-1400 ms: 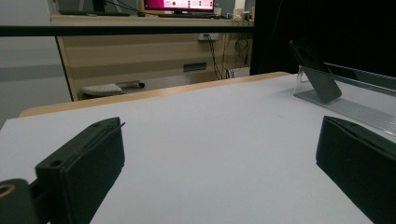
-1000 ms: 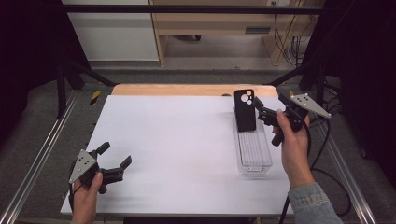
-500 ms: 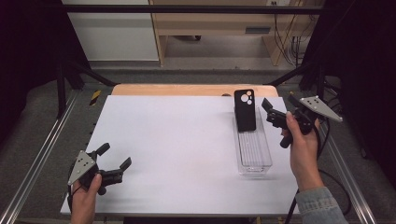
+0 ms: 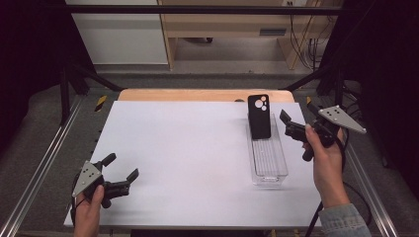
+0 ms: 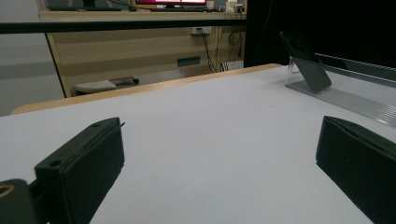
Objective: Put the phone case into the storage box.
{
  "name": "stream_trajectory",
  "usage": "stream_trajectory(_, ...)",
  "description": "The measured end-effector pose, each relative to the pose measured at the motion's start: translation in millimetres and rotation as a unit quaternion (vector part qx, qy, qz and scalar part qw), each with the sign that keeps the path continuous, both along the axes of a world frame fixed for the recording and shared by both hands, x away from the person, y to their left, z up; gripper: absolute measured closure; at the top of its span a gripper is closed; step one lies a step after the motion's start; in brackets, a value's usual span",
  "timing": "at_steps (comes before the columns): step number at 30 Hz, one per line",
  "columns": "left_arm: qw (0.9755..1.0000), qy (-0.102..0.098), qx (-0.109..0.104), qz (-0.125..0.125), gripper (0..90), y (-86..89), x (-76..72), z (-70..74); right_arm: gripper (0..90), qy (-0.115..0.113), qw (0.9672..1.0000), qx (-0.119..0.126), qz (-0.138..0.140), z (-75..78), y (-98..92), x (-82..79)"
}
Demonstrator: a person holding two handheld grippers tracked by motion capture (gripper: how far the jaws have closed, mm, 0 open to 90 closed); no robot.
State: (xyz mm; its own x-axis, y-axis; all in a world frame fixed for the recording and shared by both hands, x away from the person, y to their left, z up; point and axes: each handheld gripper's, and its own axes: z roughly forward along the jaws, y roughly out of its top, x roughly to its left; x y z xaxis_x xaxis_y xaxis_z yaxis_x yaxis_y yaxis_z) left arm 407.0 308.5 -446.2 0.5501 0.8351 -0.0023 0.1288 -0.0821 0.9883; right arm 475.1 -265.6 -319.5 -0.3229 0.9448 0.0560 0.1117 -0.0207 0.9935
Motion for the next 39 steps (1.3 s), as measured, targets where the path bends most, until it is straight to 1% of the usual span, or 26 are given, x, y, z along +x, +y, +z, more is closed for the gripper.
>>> stream_trajectory(3, 1.0, -0.001, -0.001, 0.002, 1.3, 1.5, 0.2, 0.2, 2.9, -0.002, 0.9999, -0.009, 0.007, -0.1, 0.8, -3.6)
stream_trajectory(10, 1.0, -0.003, -0.005, 0.004, 1.3, 4.2, 0.1, 1.3, 2.8, -0.004, 0.9998, -0.015, 0.013, 0.0, -2.0, -10.2)
stream_trajectory(16, 1.0, -0.004, -0.007, -0.002, 1.2, 3.6, -1.1, 1.9, 2.8, -0.016, 0.9996, -0.015, 0.015, 1.8, -6.8, -15.8)
stream_trajectory(25, 0.9999, -0.003, -0.011, -0.01, 1.2, 3.3, -3.4, 2.6, 2.9, -0.025, 0.9995, -0.02, 0.006, -2.0, -18.6, -25.3)
stream_trajectory(27, 0.9998, -0.002, -0.013, -0.012, 1.2, 4.1, -4.8, 2.4, 2.9, -0.029, 0.9992, -0.026, 0.003, -3.7, -22.0, -27.3)
stream_trajectory(31, 0.9998, -0.001, -0.016, -0.014, 1.2, 5.0, -6.8, 2.0, 2.9, -0.034, 0.9991, -0.024, -0.002, -6.1, -28.6, -32.7)
stream_trajectory(39, 0.9997, -0.001, -0.016, -0.018, 1.2, 6.1, -12.2, 2.3, 3.0, -0.042, 0.9987, -0.028, -0.006, -9.4, -41.4, -44.5)
